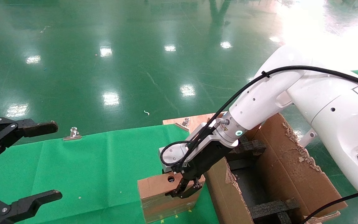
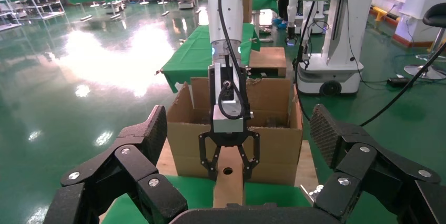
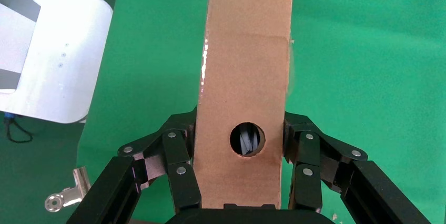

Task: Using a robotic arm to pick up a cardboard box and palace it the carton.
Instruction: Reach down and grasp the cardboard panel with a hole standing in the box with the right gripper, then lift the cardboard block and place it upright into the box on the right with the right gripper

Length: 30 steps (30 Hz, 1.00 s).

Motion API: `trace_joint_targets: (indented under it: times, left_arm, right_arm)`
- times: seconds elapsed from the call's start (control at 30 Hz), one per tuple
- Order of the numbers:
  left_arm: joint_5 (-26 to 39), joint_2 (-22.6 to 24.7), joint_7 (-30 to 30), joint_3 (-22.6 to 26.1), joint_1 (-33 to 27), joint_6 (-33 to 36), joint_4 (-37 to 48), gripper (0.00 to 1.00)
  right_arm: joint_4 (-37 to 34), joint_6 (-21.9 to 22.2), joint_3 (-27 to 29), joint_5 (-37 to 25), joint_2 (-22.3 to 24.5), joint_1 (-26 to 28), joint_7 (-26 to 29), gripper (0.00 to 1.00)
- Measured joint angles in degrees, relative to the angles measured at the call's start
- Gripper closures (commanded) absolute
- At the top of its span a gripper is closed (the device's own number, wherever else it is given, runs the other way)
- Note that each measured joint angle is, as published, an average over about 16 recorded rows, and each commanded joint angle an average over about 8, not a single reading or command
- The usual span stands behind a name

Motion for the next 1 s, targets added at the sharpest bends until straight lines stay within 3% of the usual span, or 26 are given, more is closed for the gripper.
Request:
trace_joint_targets:
  times: [0.23, 0.53, 1.0]
  left_arm:
    - [0.0, 0.0, 0.0, 0.0, 0.0, 0.0, 0.0, 0.0]
    - [0.0, 0.0, 0.0, 0.0, 0.0, 0.0, 0.0, 0.0]
    - [0.0, 0.0, 0.0, 0.0, 0.0, 0.0, 0.0, 0.0]
  right_arm:
    - [0.1, -0.3, 0.0, 2.2, 1.2, 4.0, 0.6, 1.0]
    - [-1.0, -0.9, -1.2, 7.1, 3.1, 14.3, 0.5, 1.0]
    - [-5.9, -1.2, -7.3, 14.1, 4.7, 26.5, -2.9, 1.0]
